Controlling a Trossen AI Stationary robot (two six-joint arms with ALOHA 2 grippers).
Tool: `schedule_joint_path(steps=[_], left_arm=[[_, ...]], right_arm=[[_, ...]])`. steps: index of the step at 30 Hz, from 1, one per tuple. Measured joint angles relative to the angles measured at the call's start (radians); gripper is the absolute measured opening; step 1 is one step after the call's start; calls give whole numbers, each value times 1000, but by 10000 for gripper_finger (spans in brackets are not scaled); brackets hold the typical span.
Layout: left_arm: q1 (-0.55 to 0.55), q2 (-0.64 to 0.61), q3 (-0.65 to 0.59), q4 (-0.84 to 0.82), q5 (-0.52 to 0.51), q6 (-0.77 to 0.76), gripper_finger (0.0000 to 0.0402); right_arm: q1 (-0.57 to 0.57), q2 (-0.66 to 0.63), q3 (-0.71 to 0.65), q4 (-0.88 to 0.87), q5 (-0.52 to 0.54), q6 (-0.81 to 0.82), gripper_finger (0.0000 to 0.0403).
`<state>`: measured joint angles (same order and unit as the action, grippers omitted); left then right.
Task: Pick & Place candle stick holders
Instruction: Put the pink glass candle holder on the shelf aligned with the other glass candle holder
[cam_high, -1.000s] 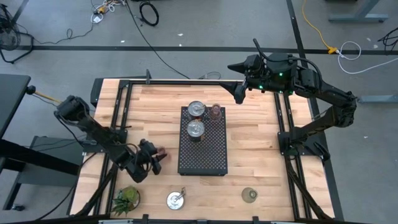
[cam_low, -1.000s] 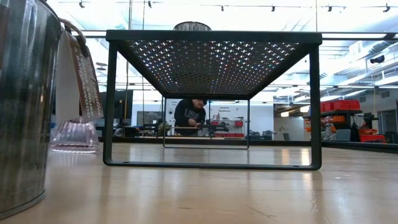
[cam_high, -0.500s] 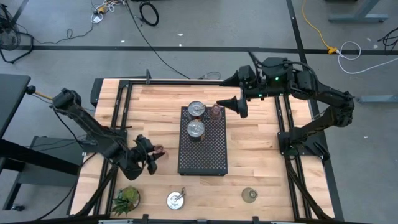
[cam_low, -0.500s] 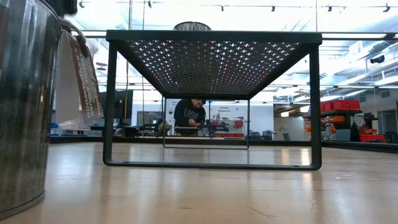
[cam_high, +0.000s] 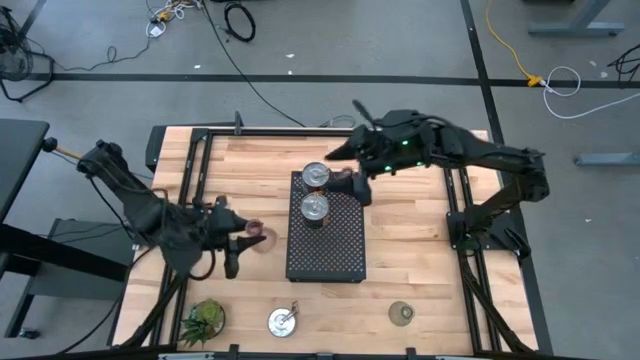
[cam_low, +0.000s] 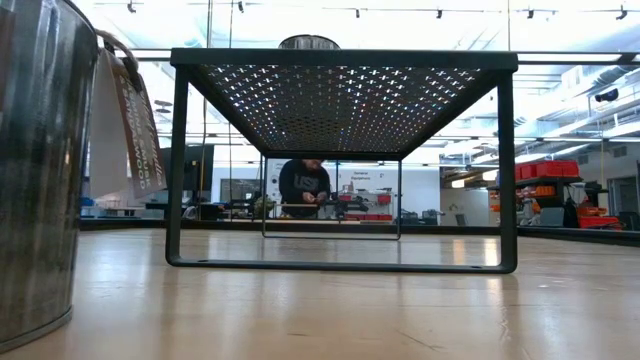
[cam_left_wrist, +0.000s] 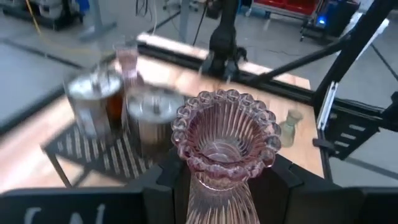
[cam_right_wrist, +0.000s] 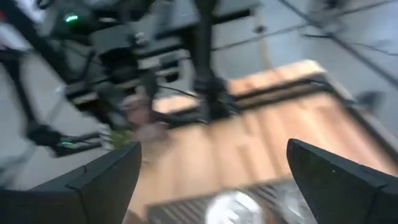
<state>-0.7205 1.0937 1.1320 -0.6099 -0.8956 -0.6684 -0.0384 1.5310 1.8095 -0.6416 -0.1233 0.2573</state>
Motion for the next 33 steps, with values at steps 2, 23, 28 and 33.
schedule_joint_path(steps=[2, 23, 28, 33], left_arm=[[18, 6, 42, -4, 17, 73, 130], [268, 7, 113, 274, 243, 399, 130], [319, 35, 114, 297, 301, 416, 130], [348, 79, 113, 309, 359, 419, 130]], right_arm=[[11, 28, 0, 80, -75, 8, 400], [129, 163, -1, 397, -39, -49, 398], [135, 163, -1, 408, 54, -82, 371], [134, 170, -1, 403, 60, -83, 332]])
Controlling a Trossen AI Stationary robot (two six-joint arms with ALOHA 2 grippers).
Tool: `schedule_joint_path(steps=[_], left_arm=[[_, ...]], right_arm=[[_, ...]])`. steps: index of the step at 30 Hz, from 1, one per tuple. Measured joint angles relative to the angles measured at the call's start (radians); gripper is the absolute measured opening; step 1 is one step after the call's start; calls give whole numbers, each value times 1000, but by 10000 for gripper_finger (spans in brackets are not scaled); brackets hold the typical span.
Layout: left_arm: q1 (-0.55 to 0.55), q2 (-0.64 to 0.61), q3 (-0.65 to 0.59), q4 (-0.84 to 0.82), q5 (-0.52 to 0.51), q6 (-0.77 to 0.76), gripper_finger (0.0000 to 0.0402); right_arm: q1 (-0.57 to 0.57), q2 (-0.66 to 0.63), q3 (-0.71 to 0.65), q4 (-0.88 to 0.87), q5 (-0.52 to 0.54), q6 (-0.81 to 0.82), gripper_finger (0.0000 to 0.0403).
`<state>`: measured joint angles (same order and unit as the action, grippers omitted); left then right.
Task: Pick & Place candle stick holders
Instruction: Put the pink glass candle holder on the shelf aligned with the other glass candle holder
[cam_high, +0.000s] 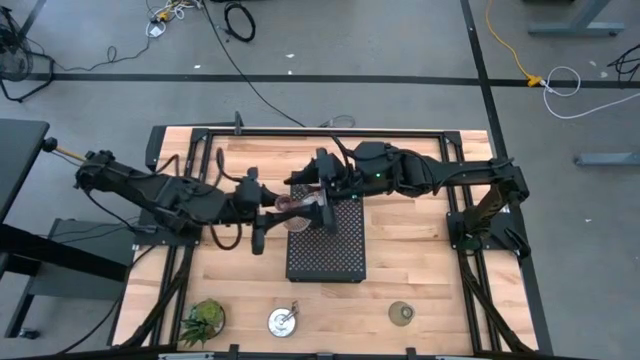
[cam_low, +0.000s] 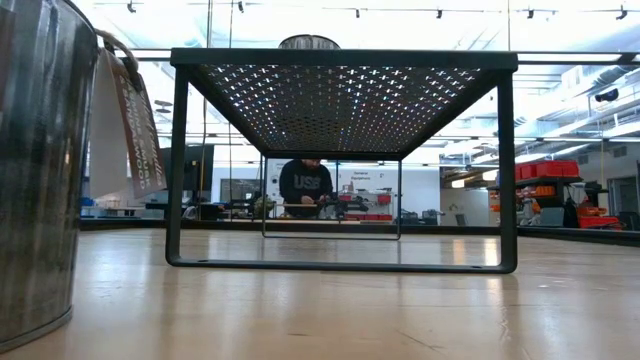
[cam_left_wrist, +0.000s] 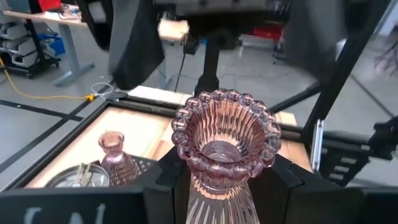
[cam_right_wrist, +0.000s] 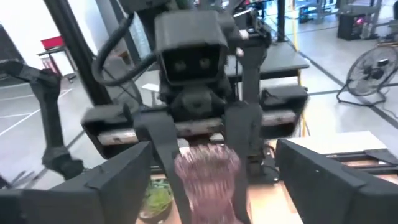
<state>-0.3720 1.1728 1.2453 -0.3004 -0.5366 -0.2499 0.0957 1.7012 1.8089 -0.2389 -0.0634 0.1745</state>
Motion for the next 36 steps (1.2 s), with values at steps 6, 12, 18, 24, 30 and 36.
schedule_joint_path(steps=[6, 12, 18, 24, 30, 36], left_arm=[[18, 5, 0, 1, 4, 1, 130], [22, -1, 0, 10, 4, 2, 130], [22, -1, 0, 11, 5, 12, 130], [22, -1, 0, 12, 10, 12, 130], [22, -1, 0, 13, 11, 12, 130], [21, -1, 0, 10, 12, 22, 130]], right_arm=[[0, 0, 0, -48, -7, 0, 303], [-1, -1, 0, -47, -5, -4, 295], [0, -1, 0, -47, -4, -7, 295], [0, 18, 2, -44, 11, -6, 295], [-1, 44, 1, -10, -1, 1, 295], [-1, 43, 1, -8, -2, 1, 256]])
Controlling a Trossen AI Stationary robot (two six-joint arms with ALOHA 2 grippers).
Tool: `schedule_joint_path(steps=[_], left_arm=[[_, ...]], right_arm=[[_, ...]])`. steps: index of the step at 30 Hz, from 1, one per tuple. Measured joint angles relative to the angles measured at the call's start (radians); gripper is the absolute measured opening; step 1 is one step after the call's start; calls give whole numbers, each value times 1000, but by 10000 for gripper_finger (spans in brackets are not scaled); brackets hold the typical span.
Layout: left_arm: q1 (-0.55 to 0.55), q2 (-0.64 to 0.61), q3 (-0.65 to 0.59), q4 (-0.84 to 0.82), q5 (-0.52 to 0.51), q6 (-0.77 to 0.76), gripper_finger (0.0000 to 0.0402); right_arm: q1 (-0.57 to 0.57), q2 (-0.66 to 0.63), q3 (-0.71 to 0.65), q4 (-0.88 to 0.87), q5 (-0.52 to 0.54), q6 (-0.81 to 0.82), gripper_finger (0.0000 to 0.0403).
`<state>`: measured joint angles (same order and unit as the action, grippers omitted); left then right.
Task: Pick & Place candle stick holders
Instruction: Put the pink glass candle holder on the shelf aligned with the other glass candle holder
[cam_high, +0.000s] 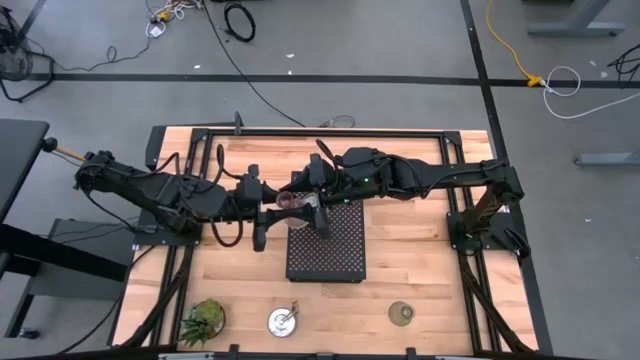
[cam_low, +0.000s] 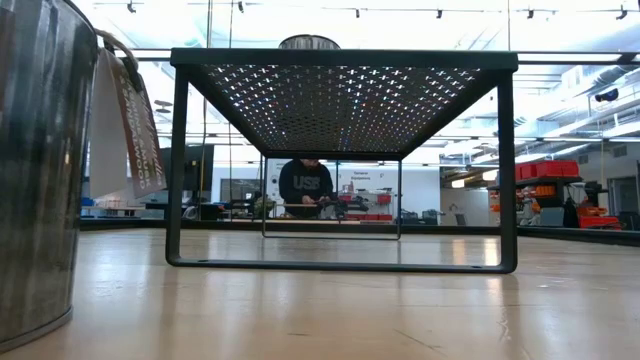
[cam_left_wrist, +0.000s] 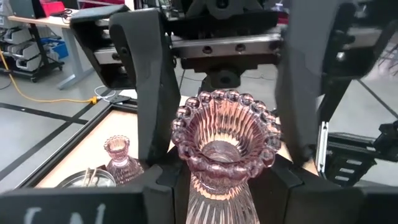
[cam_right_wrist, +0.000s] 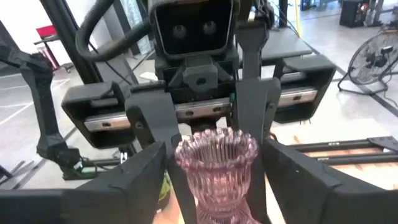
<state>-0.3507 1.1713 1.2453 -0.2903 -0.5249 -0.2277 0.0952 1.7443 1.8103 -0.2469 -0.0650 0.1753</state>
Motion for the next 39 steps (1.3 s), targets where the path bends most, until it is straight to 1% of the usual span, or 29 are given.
schedule_joint_path(steps=[6, 8, 21, 27, 30, 39], left_arm=[[0, -1, 0, 0, -7, -7, 129], [0, -1, 0, -1, -10, -2, 129], [0, 0, -1, 1, -7, -4, 133], [0, 0, -1, 5, -3, -60, 169], [-1, 0, -1, 5, -2, -62, 177], [-1, 0, -1, 4, -12, -105, 175]], right_arm=[[0, -3, 0, -11, 3, -19, 161], [0, -3, 1, -20, 2, -23, 143], [0, -3, 1, -25, -4, -23, 143], [0, -3, 1, -17, -10, -18, 143], [0, -2, 0, -17, -10, -19, 143], [0, -2, 0, -14, -10, -18, 142]])
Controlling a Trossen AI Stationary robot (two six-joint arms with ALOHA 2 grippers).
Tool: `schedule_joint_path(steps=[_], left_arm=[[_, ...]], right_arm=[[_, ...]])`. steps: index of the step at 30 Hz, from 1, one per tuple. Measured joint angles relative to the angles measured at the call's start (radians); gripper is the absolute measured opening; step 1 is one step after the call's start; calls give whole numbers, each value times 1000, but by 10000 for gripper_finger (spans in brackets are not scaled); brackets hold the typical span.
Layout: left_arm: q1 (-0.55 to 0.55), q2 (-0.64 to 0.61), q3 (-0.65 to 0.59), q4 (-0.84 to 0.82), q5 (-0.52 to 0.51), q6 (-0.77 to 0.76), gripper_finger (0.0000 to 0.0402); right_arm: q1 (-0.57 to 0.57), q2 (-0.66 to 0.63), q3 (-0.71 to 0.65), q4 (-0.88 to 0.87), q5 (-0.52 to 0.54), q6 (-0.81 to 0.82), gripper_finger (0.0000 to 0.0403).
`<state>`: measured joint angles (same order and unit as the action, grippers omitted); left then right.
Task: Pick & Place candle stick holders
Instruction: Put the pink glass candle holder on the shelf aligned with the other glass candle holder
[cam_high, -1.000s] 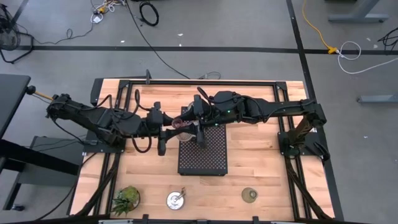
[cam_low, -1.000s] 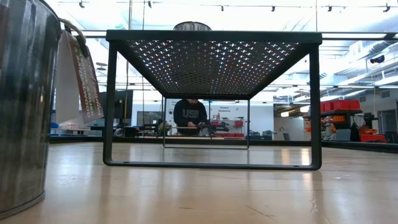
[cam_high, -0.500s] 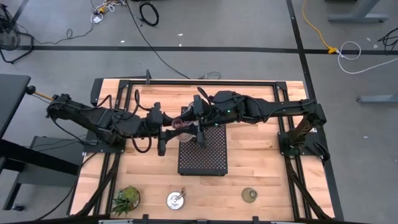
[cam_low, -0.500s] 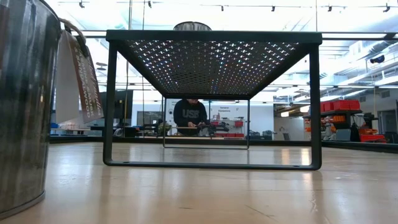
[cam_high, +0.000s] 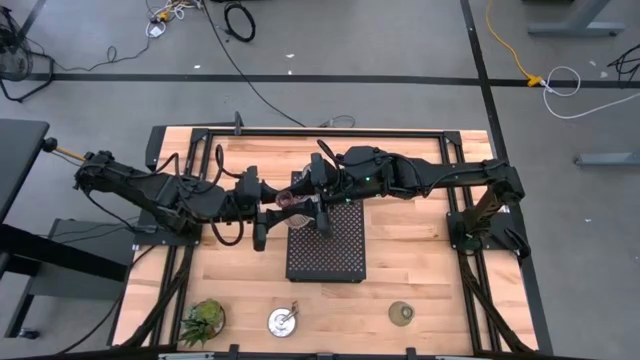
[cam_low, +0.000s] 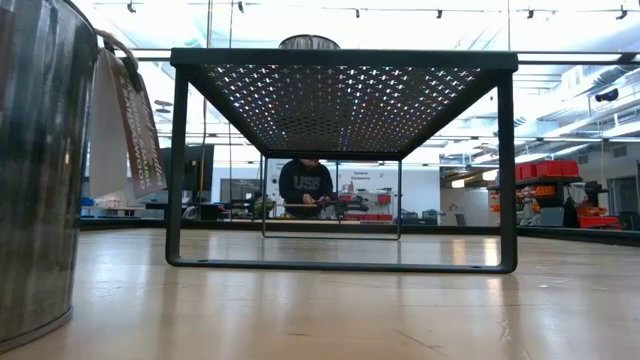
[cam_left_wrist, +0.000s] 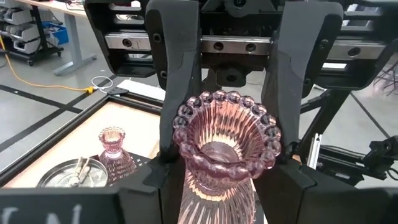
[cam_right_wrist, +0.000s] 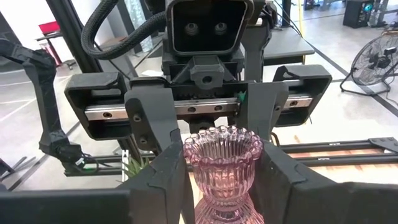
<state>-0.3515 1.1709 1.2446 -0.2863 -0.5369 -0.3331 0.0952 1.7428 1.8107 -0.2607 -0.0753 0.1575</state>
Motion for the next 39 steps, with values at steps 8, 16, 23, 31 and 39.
schedule_joint_path(steps=[8, 16, 23, 31, 39], left_arm=[[0, -1, 0, -2, 46, 57, 174], [1, -6, 2, -18, 67, 47, 177], [0, -8, 2, -38, 39, 57, 194], [0, -22, 2, -119, 27, 46, 197], [1, -62, 1, -170, -26, 25, 197]], right_arm=[[2, -3, -1, -3, 3, -6, 142], [-8, -18, -3, -24, 5, -19, 105], [-15, -36, -4, -49, 8, -18, 105], [-16, -41, -3, -90, 18, -24, 105], [-20, -96, -3, -190, 102, -41, 105]])
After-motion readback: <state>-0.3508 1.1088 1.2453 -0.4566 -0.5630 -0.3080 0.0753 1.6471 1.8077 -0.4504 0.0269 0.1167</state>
